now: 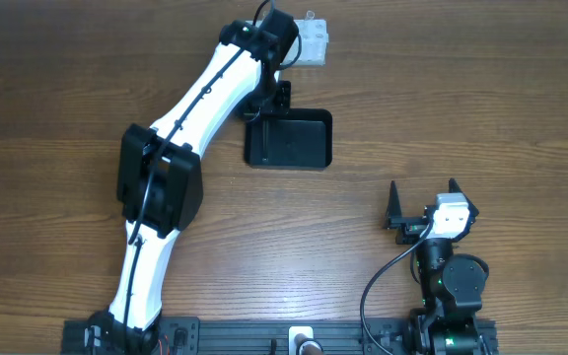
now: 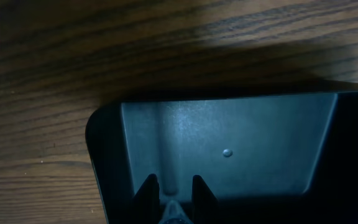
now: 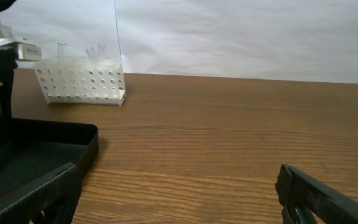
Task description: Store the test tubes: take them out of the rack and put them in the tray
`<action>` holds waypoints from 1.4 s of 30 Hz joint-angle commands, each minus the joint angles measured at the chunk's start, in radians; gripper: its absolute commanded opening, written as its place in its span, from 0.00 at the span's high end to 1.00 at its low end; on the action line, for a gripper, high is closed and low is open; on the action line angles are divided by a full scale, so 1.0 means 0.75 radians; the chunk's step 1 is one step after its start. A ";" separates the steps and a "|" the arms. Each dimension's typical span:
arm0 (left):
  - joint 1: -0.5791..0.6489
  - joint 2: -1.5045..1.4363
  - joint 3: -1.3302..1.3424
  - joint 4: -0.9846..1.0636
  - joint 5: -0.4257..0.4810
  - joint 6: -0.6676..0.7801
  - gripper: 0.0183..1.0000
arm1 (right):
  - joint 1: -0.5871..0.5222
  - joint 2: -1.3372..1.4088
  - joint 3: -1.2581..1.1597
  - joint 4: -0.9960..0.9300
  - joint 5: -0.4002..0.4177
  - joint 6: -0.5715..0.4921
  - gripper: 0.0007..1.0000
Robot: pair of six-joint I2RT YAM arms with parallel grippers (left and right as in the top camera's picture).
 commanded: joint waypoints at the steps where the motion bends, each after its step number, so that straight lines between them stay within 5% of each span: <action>1: 0.022 0.037 0.003 0.005 0.012 -0.019 0.96 | -0.009 -0.012 -0.007 -0.004 -0.010 0.004 0.01; 37: 0.052 0.144 0.003 0.099 0.032 -0.019 0.96 | -0.009 -0.012 -0.007 -0.004 -0.010 0.004 0.01; 42: 0.048 0.145 0.003 0.098 0.032 -0.019 0.83 | -0.009 -0.012 -0.007 -0.004 -0.010 0.004 0.01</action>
